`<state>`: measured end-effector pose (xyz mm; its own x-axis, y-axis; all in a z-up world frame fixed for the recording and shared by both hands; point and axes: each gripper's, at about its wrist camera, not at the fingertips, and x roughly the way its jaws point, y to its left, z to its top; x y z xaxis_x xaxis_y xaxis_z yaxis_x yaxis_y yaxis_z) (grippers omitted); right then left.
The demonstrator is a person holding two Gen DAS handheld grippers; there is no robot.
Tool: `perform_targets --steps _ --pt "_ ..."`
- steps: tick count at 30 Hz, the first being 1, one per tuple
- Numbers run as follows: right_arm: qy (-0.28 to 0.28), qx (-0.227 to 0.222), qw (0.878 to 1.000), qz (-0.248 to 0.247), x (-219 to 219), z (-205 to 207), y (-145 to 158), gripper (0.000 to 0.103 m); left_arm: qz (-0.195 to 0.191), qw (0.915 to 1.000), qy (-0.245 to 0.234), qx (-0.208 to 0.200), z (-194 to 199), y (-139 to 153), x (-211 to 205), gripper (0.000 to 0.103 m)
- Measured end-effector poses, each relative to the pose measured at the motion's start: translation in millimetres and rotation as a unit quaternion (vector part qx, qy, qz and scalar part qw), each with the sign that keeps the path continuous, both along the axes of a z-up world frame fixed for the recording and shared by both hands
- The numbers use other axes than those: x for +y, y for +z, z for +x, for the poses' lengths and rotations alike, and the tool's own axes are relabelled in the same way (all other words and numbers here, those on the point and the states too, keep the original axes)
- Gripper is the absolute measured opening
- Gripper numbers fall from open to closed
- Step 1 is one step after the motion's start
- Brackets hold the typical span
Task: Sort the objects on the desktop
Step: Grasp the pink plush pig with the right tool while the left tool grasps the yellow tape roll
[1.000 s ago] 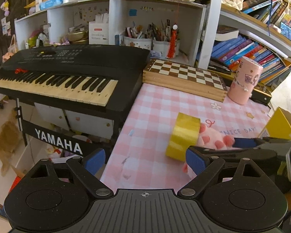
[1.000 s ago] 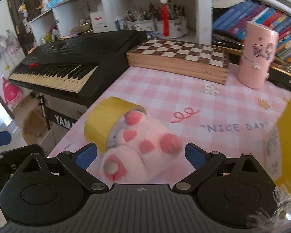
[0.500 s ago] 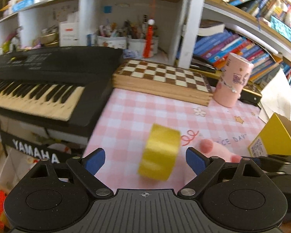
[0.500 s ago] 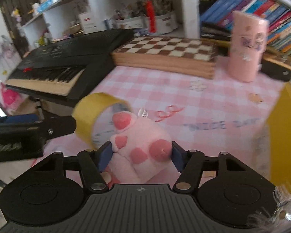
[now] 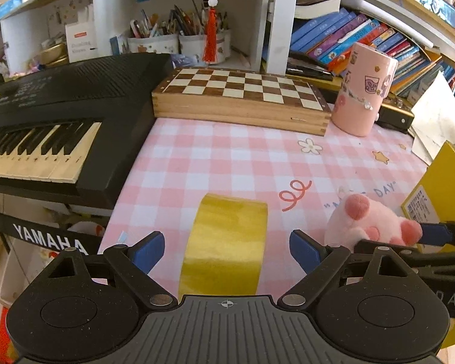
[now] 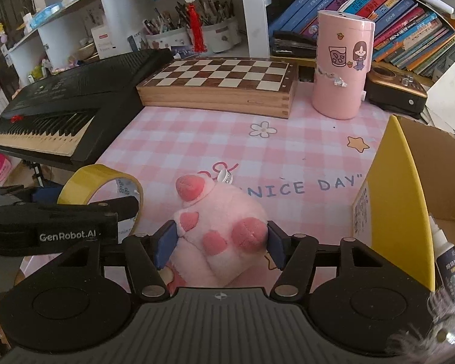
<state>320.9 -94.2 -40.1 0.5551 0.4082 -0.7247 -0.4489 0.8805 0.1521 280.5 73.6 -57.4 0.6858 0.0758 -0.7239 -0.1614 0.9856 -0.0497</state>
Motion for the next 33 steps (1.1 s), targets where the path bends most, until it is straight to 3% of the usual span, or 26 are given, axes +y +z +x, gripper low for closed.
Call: perform_targets --steps 4,7,9,10,11,12,20,26,28,30,33 --pt "0.001 0.001 1.000 -0.002 1 2 -1 0.061 0.003 0.9998 -0.006 0.020 3 -7 1 0.089" --pt "-0.001 0.001 1.000 -0.002 2 3 0 0.061 0.001 0.9995 -0.015 0.028 3 -11 1 0.073" --pt "0.000 0.003 1.000 0.001 2 3 0 0.057 0.000 0.9993 -0.022 0.029 2 -12 1 0.053" --pt "-0.001 0.005 1.000 0.005 1 3 1 0.055 0.000 0.9993 -0.025 0.027 1 -12 0 0.051" --pt "-0.003 0.002 1.000 0.008 0 2 2 0.038 0.000 0.9993 -0.029 0.023 -1 -11 0 0.047" --pt "-0.004 -0.006 1.000 0.011 -1 1 5 0.038 0.000 0.9994 -0.031 0.016 -3 -9 1 0.043" --pt "0.001 -0.004 1.000 0.004 0 -18 11 0.037 -0.002 0.9996 -0.025 -0.015 -27 5 4 0.042" --pt "-0.009 0.006 1.000 0.012 0 -27 10 0.054 0.013 0.9993 -0.034 -0.002 -39 5 0 0.042" --pt "-0.016 0.011 1.000 0.015 0 -28 8 0.063 0.015 0.9992 -0.037 0.000 -41 4 -2 0.042" --pt "-0.023 0.015 1.000 0.014 0 -27 6 0.082 0.018 0.9991 -0.038 -0.001 -42 5 -3 0.042" --pt "-0.024 0.025 0.999 0.007 2 -24 2 0.086 0.010 0.9993 -0.036 -0.004 -43 8 -1 0.042"
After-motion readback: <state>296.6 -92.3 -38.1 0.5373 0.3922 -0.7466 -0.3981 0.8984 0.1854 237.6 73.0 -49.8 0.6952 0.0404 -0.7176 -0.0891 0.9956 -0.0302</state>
